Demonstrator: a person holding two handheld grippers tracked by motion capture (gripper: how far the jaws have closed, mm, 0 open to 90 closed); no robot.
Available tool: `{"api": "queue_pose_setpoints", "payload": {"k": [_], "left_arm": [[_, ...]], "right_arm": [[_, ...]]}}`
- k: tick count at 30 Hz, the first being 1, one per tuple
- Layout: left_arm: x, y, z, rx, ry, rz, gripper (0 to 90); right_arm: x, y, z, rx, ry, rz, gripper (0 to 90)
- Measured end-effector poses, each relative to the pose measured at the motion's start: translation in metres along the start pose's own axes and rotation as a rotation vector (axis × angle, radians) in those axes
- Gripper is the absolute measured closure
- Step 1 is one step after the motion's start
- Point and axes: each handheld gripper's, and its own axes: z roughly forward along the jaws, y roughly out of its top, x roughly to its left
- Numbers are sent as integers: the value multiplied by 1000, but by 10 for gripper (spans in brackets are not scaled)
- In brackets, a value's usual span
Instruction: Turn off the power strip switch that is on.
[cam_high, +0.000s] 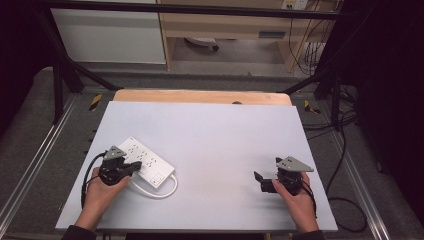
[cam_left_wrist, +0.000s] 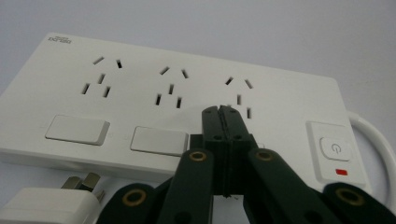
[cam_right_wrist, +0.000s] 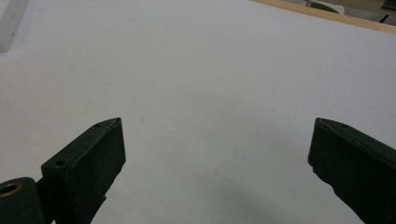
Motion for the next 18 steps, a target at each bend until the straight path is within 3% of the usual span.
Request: {"api": "queue_pose_setpoints", "payload": {"k": [18], "left_arm": [[1, -1, 0, -5, -8, -12, 900]], "right_arm": [[0, 0, 0, 3, -1, 1, 45]]}}
